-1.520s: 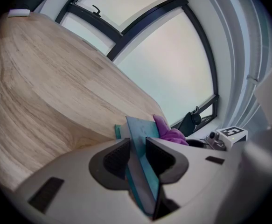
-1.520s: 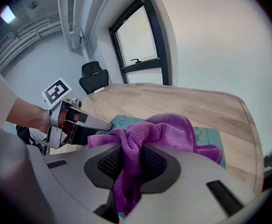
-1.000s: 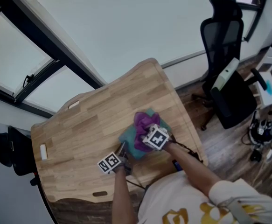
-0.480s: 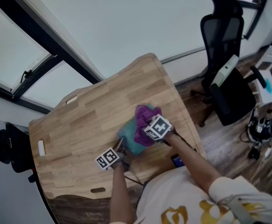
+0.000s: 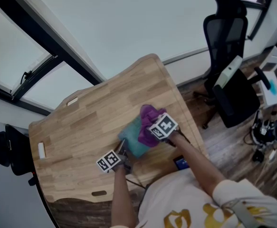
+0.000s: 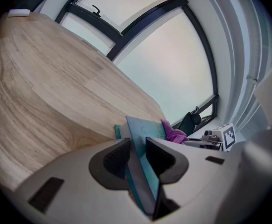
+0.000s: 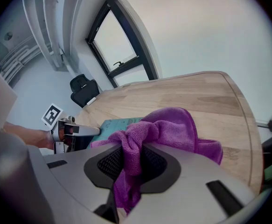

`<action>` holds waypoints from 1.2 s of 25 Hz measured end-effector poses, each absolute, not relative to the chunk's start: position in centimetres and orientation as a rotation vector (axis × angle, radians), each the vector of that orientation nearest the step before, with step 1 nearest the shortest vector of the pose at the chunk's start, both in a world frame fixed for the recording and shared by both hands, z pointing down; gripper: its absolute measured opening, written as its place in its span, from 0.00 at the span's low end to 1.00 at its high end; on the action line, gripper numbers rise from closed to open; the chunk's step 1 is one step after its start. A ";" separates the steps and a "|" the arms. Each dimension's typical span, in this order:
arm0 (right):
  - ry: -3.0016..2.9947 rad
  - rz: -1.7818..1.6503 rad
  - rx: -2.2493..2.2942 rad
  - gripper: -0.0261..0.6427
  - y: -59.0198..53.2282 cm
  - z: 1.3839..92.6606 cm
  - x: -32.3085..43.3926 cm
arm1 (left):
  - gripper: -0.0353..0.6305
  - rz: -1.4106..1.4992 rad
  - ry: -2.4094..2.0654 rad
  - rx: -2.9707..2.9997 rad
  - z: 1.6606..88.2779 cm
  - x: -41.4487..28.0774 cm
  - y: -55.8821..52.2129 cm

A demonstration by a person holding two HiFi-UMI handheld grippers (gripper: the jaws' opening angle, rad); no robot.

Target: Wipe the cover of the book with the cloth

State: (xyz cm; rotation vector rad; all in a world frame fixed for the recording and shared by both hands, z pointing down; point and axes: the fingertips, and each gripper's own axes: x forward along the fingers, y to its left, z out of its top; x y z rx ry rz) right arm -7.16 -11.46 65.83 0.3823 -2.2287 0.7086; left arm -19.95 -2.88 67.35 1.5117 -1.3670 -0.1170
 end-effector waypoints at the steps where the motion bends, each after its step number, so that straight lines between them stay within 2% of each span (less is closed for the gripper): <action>1: -2.228 0.706 0.384 0.15 -11.4 65.8 -7.2 | 0.21 -0.116 -1.367 1.512 67.4 -20.0 -2.9; 30: -2.208 0.683 0.382 0.15 -10.6 66.0 -8.0 | 0.22 -0.122 -1.378 1.500 67.4 -20.0 -2.8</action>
